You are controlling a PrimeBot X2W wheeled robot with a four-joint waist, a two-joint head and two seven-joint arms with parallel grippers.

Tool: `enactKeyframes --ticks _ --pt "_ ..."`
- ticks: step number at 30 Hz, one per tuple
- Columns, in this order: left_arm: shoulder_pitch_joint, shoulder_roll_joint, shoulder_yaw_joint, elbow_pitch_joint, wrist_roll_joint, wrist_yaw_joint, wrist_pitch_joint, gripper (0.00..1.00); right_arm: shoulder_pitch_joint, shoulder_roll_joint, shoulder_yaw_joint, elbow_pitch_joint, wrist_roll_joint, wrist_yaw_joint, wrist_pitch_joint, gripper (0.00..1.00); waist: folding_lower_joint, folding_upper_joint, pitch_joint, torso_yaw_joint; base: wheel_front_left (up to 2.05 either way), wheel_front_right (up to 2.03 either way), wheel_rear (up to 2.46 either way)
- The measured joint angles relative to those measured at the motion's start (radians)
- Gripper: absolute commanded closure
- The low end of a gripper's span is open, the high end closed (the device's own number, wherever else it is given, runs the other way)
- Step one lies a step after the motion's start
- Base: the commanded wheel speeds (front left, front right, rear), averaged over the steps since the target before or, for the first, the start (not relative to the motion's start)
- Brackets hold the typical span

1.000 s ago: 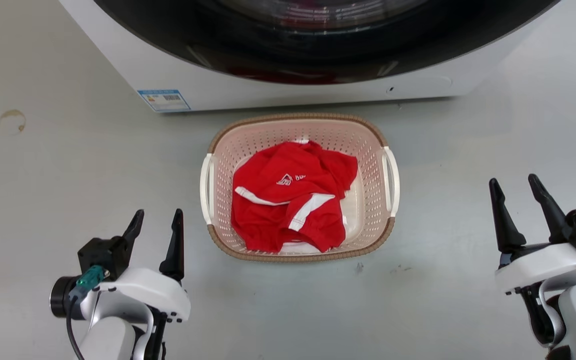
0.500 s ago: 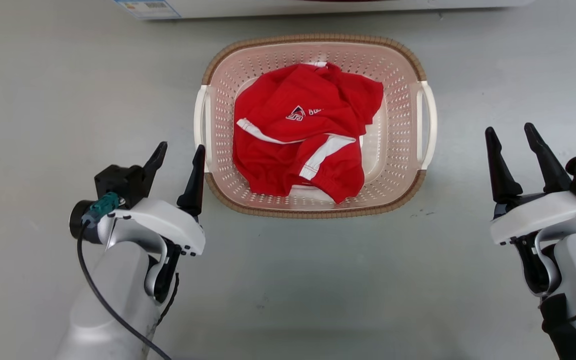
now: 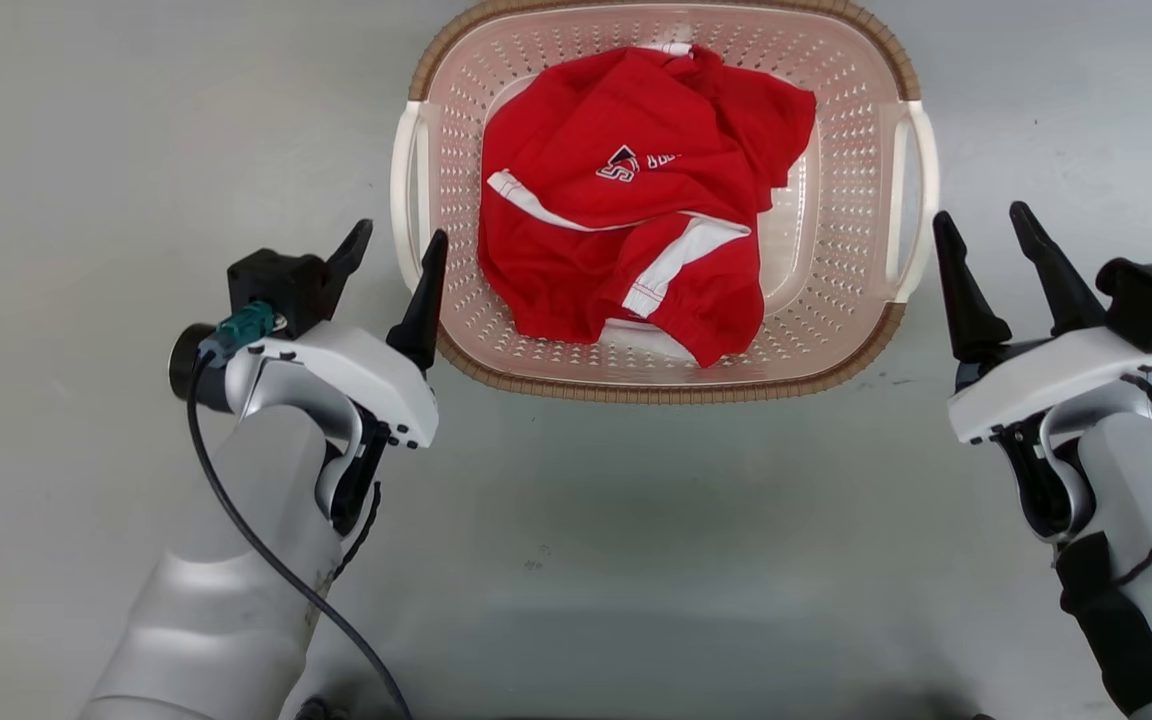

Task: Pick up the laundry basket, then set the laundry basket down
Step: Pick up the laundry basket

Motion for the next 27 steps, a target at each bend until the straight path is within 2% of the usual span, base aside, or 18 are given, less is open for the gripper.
enactKeyframes --ticks 15,27 --pt "-0.149 0.04 -0.146 0.122 -0.111 -0.001 0.0 0.0 -0.172 -0.005 0.175 0.133 0.168 0.0 0.0 0.0 0.0 0.0 0.074 -0.009 0.0 0.0 0.0" --pt "-0.224 0.051 -0.213 0.184 -0.175 -0.001 0.0 0.0 -0.238 -0.006 0.224 0.173 0.237 0.0 0.0 0.0 0.0 0.0 0.115 -0.021 0.0 0.0 0.0"
